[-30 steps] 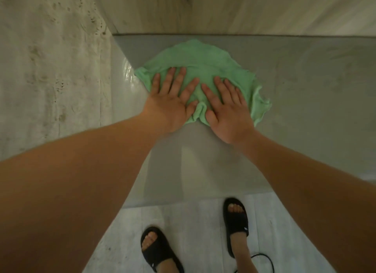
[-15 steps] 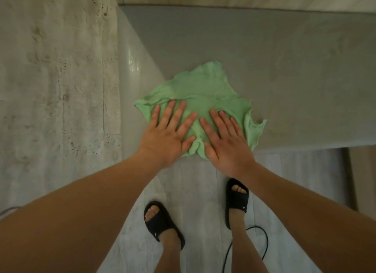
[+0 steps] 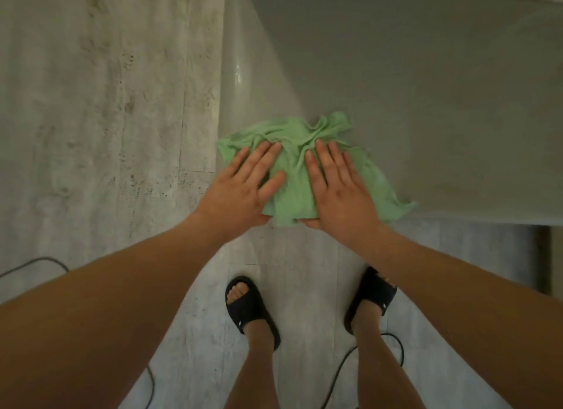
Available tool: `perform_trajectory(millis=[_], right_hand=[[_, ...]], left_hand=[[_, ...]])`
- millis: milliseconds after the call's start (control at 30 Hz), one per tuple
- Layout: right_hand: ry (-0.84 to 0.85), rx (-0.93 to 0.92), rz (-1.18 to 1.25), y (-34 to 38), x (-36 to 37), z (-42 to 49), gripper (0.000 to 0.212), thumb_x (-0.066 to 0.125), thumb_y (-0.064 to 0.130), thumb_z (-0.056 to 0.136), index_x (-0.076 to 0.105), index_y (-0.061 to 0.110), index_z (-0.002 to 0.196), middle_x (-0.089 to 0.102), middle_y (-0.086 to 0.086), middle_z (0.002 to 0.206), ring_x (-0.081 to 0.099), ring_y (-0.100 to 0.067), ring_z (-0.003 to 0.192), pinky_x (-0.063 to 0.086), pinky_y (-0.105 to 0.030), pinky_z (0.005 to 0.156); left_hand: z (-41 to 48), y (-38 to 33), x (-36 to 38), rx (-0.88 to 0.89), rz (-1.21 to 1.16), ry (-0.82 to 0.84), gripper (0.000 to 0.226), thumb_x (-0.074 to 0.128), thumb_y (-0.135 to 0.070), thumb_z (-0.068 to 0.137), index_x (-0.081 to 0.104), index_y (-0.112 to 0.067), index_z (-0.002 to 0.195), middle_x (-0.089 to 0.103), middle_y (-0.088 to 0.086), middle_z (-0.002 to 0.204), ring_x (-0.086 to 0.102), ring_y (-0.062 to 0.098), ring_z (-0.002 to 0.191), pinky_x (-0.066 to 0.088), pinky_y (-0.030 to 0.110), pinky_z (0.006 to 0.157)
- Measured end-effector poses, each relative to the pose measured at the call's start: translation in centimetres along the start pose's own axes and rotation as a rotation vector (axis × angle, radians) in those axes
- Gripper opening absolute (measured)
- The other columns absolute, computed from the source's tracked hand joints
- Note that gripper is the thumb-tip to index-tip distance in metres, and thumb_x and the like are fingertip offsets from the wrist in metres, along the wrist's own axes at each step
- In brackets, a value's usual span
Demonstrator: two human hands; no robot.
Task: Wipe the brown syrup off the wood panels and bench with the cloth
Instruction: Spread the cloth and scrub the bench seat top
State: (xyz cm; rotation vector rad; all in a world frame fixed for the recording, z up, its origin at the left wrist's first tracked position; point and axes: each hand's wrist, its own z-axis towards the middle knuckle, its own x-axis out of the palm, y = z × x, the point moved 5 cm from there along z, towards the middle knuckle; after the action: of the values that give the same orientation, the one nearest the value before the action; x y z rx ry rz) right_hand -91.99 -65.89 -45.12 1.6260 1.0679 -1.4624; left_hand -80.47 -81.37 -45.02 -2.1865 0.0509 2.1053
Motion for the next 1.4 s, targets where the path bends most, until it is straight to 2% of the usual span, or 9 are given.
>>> perform_trajectory(millis=[167, 333, 600, 900, 1000, 1067, 1133, 1233, 1400], right_hand=[[-0.054, 0.006, 0.065, 4.2, -0.4, 2.5, 0.129, 0.06, 0.087, 0.071, 0.022, 0.005, 0.163, 0.015, -0.031, 0.167, 0.014, -0.047, 0.156, 0.015, -0.06, 0.126], [-0.086, -0.095, 0.172, 4.7, -1.0, 3.0, 0.109, 0.042, 0.084, 0.085, 0.023, 0.011, 0.164, 0.014, -0.019, 0.171, 0.009, -0.035, 0.159, 0.012, -0.054, 0.127], [-0.159, 0.004, 0.168, -7.4, 0.3, -3.9, 0.091, 0.046, 0.076, 0.092, 0.031, 0.02, 0.163, 0.025, -0.011, 0.17, 0.021, -0.03, 0.158, 0.018, -0.053, 0.127], [-0.182, 0.214, 0.295, -19.1, 0.0, -11.4, 0.08, 0.05, 0.062, 0.094, 0.037, 0.019, 0.16, 0.025, -0.015, 0.169, 0.021, -0.035, 0.157, 0.024, -0.059, 0.123], [-0.205, 0.154, 0.41, -16.3, -0.8, -10.7, 0.075, 0.053, 0.055, 0.095, 0.036, 0.023, 0.16, 0.021, -0.018, 0.169, 0.014, -0.038, 0.158, 0.019, -0.06, 0.125], [-0.176, 0.115, 0.362, -14.1, -0.2, -8.7, 0.065, 0.041, 0.06, 0.101, 0.035, 0.033, 0.16, 0.022, -0.014, 0.17, 0.013, -0.037, 0.159, 0.016, -0.058, 0.126], [-0.134, 0.196, 0.293, -14.3, 0.3, -6.0, 0.062, 0.035, 0.066, 0.101, 0.035, 0.043, 0.159, 0.021, -0.007, 0.172, 0.011, -0.035, 0.159, 0.013, -0.056, 0.127], [-0.048, 0.347, 0.296, -17.4, 0.6, -1.3, 0.066, 0.032, 0.073, 0.097, 0.024, 0.053, 0.159, 0.011, -0.002, 0.174, 0.003, -0.034, 0.16, 0.003, -0.053, 0.128], [0.033, 0.574, 0.326, -22.8, -0.5, 5.9, 0.071, 0.032, 0.077, 0.092, 0.015, 0.057, 0.158, 0.001, 0.0, 0.174, -0.006, -0.034, 0.16, -0.003, -0.055, 0.127]], left_hand=[[-3.1, 4.5, -0.6, -0.106, -0.061, 0.089, 0.12, 0.062, -0.067, 0.077, 0.008, -0.005, 0.164, 0.002, 0.022, 0.171, 0.004, 0.036, 0.159, 0.013, 0.051, 0.128], [-1.0, 4.0, -0.7, -0.099, -0.033, 0.24, 0.138, 0.055, -0.085, 0.07, 0.001, 0.002, 0.162, -0.005, 0.027, 0.169, -0.006, 0.039, 0.158, 0.006, 0.053, 0.129], [8.1, -4.4, -0.7, -0.065, 0.013, 0.287, 0.147, 0.056, -0.086, 0.058, 0.002, 0.002, 0.161, -0.002, 0.028, 0.169, -0.003, 0.043, 0.157, 0.005, 0.058, 0.127], [17.2, -12.8, -1.1, -0.024, -0.064, 0.367, 0.139, 0.044, -0.092, 0.067, -0.02, -0.01, 0.16, -0.025, 0.016, 0.168, -0.024, 0.032, 0.155, -0.011, 0.052, 0.126], [18.0, -12.1, -2.4, 0.008, -0.266, 0.374, 0.124, 0.038, -0.084, 0.071, -0.002, -0.012, 0.164, -0.012, 0.01, 0.171, -0.015, 0.025, 0.158, -0.012, 0.042, 0.126], [18.0, -10.3, -3.9, 0.013, -0.425, 0.241, 0.094, 0.041, -0.061, 0.078, 0.039, -0.006, 0.153, 0.029, 0.018, 0.162, 0.022, 0.031, 0.151, 0.011, 0.039, 0.127], [18.0, -8.4, -5.1, -0.027, -0.389, 0.017, 0.063, 0.046, -0.041, 0.08, 0.059, -0.001, 0.127, 0.053, 0.021, 0.135, 0.046, 0.038, 0.125, 0.039, 0.049, 0.11], [18.8, -5.0, -5.5, -0.268, -0.285, -0.046, 0.057, 0.043, -0.041, 0.081, 0.058, -0.003, 0.121, 0.054, 0.021, 0.129, 0.049, 0.041, 0.118, 0.041, 0.052, 0.096], [20.6, -1.0, -5.2, -0.541, -0.237, 0.128, 0.075, 0.041, -0.053, 0.079, 0.046, -0.007, 0.139, 0.039, 0.016, 0.15, 0.035, 0.04, 0.136, 0.032, 0.053, 0.109]])
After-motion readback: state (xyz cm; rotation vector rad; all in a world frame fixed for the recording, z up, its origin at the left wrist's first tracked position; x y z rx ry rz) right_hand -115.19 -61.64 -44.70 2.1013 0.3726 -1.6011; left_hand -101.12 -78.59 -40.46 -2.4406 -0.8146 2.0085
